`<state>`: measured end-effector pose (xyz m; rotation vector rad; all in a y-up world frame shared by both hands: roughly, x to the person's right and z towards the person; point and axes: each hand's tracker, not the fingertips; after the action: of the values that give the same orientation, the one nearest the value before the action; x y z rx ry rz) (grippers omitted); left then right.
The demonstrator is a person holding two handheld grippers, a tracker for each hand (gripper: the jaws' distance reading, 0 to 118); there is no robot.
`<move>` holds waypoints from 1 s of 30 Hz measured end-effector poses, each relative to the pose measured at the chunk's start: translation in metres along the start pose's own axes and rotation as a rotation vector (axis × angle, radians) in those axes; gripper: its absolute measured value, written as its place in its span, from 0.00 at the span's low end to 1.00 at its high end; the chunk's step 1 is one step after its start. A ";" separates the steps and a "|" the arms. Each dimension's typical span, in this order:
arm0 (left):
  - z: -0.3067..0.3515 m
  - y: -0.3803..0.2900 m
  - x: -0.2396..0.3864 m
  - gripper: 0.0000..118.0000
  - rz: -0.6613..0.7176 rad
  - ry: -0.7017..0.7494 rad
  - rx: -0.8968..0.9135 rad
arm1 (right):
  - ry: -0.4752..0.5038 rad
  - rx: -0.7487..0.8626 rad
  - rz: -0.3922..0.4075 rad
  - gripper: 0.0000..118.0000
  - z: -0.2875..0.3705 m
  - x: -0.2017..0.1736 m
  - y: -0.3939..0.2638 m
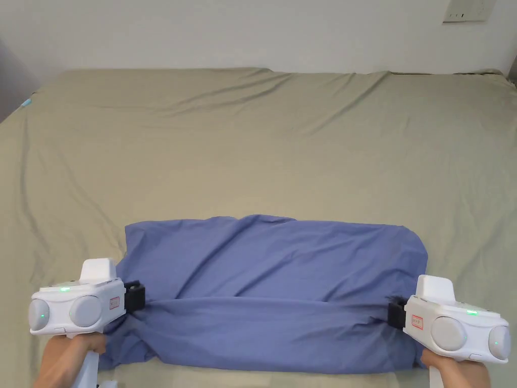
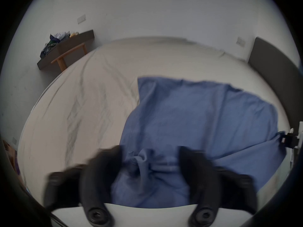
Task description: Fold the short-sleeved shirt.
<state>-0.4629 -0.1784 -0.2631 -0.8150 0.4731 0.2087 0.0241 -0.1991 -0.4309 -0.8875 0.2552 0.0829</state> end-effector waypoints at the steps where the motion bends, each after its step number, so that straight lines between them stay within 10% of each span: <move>1: 0.014 0.002 0.002 0.89 0.029 -0.028 0.054 | 0.011 0.053 -0.004 0.52 0.014 -0.001 0.001; 4: 0.065 0.009 0.008 0.99 0.077 -0.116 0.255 | 0.036 0.233 -0.024 0.85 0.070 -0.007 0.005; 14: 0.214 0.000 0.054 0.97 -0.114 -0.028 0.725 | -0.012 0.716 0.084 0.86 0.248 -0.038 -0.010; 20: 0.245 -0.024 0.063 0.32 -0.092 -0.053 0.725 | -0.048 0.764 0.138 0.34 0.281 -0.044 -0.030; 21: 0.244 -0.026 0.061 0.00 -0.087 -0.077 0.703 | -0.051 0.762 0.149 0.07 0.282 -0.044 -0.032; 30: 0.198 -0.024 0.031 0.00 -0.004 -0.121 0.470 | -0.052 0.740 0.149 0.01 0.271 -0.035 -0.029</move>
<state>-0.3627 -0.0476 -0.1460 -0.3411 0.3848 0.1336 0.0455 -0.0062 -0.2364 -0.1301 0.2755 0.1379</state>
